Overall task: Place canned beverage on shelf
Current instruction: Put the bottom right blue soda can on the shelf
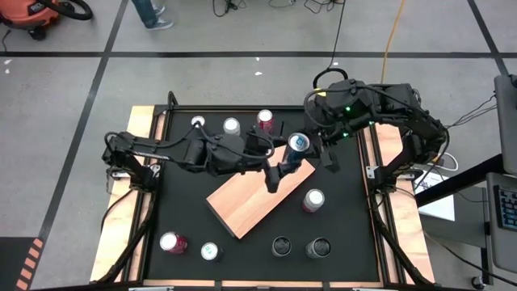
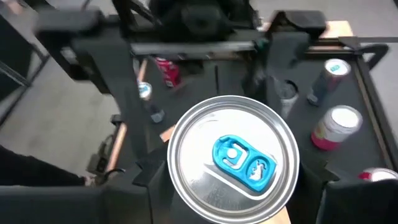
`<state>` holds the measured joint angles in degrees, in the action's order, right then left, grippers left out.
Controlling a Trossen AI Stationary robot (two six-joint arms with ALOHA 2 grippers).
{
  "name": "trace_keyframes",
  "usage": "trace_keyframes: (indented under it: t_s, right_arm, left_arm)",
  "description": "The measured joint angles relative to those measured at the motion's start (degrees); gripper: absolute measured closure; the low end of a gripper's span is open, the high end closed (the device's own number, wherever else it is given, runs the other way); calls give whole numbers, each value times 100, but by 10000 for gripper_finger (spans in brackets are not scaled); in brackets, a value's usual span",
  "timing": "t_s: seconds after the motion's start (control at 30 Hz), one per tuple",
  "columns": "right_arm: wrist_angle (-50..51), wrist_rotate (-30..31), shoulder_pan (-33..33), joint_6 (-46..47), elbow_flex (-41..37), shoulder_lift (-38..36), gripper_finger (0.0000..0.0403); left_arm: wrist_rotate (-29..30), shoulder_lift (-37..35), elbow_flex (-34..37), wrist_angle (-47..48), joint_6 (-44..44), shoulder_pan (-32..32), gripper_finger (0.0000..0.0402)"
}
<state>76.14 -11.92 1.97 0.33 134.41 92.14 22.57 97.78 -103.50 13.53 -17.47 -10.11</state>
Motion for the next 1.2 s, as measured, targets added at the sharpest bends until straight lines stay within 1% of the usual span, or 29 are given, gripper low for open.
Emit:
trace_keyframes:
  t_s: [0.17,0.37,0.53,0.63,0.73,0.8,0.97,1.1,1.2]
  right_arm:
    - [131,7,152,-247,0,-2,204]
    - [179,4,335,-952,0,4,204]
    - [205,-22,407,-1635,0,148,204]
    - [249,-165,407,-1926,0,301,203]
    - [309,-180,405,-1993,2,498,200]
    - [398,-171,407,-2143,2,649,199]
    - [795,-170,471,-2226,2,983,198]
    - [868,-193,544,-2209,2,1204,198]
    - [870,-485,665,-2206,2,1346,198]
  left_arm:
    - [4,-341,0,939,-611,-15,37]
    - [15,-812,0,2146,-1033,-147,37]
    - [49,-998,0,3039,-1073,-339,37]
    - [218,-1066,2,3554,-1076,-487,37]
    - [324,-1074,9,3747,-1081,-633,37]
    - [345,-1069,73,3702,-1140,-744,37]
    - [343,-1229,402,3649,-1376,-986,37]
    - [345,-1419,717,3643,-1575,-1095,37]
    - [345,-1611,942,3611,-1717,-1097,37]
